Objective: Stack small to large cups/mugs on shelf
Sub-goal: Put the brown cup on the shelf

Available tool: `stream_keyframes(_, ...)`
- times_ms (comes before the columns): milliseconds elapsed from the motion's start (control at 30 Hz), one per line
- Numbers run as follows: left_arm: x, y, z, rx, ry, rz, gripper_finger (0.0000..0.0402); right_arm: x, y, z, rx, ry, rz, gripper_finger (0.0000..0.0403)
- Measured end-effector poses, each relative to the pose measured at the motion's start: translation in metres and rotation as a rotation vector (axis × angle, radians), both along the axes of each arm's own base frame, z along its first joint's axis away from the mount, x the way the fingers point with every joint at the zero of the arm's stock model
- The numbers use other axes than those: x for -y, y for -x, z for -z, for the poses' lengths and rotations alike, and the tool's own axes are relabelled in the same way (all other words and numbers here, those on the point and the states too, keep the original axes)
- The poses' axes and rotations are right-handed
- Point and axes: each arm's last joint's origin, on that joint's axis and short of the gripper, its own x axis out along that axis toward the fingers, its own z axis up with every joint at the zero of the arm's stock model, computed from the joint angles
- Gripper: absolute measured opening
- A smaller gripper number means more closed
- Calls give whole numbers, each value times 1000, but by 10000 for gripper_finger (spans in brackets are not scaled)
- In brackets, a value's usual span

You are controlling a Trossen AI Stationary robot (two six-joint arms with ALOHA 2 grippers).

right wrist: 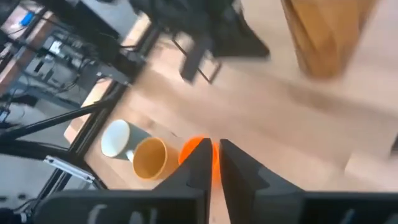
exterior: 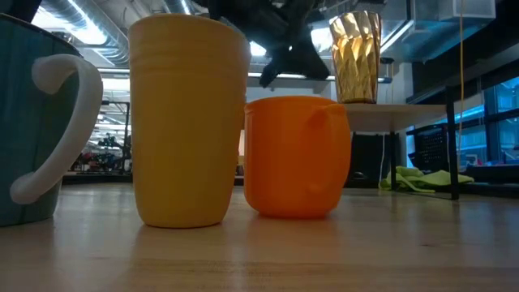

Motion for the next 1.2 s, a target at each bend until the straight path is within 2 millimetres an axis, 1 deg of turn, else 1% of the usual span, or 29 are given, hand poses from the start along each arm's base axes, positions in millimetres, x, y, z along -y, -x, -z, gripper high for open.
stream_keyframes(133,-8,2,7,-3,0,-21,27,-17,3,34,13,-68,85,15)
stream_keyframes(267,-15,0,3,59,-8,-37,27,-26,-2,60,46,-113,127,5)
stream_keyframes(433,-19,-2,-1,114,13,-38,27,-32,-13,87,84,-170,151,8)
stream_keyframes(533,-20,-2,-2,122,15,-38,27,-33,-18,99,100,-186,163,7)
stream_keyframes(667,-20,-8,6,136,38,-4,27,-27,-25,109,152,-159,203,4)
stream_keyframes(833,-23,-16,16,154,60,-19,27,-20,-36,108,182,-153,224,6)
stream_keyframes(1033,-30,-21,18,206,49,-29,27,-16,-45,106,192,-139,208,3)
stream_keyframes(1100,-34,-21,20,207,61,-31,27,-15,-47,106,196,-140,204,5)
stream_keyframes(1200,-38,-24,18,260,70,-33,27,-16,-47,106,196,-139,200,7)
